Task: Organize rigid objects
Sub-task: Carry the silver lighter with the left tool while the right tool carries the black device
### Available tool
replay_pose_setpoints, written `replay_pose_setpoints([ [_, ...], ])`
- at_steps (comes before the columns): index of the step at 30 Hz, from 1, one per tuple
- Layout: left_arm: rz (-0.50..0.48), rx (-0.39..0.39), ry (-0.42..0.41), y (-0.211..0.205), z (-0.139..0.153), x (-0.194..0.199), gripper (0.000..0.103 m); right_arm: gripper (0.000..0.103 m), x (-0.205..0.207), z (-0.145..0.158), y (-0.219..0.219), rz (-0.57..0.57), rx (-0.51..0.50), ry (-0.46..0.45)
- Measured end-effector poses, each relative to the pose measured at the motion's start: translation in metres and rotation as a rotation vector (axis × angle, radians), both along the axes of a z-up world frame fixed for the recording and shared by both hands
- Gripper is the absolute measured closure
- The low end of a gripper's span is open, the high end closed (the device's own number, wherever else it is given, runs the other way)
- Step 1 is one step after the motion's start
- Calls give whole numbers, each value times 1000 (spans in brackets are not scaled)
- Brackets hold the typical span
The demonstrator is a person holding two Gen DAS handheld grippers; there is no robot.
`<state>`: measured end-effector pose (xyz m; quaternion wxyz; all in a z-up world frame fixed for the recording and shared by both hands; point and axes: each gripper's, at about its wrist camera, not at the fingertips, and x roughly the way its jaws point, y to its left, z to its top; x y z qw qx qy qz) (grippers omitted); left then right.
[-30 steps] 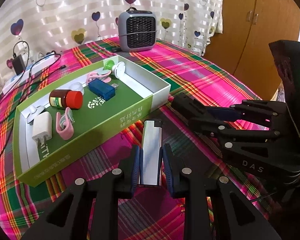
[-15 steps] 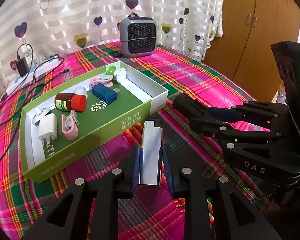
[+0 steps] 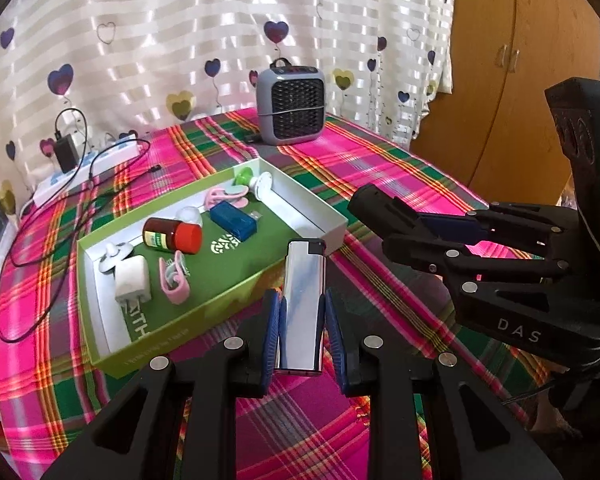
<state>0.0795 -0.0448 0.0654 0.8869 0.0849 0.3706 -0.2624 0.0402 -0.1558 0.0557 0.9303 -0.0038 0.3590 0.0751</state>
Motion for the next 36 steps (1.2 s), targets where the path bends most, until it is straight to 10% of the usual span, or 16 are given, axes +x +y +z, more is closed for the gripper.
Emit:
replay_pose_setpoints([
  [36, 111, -20, 95, 23, -26, 90, 81, 75, 106, -26, 12, 34, 6, 152],
])
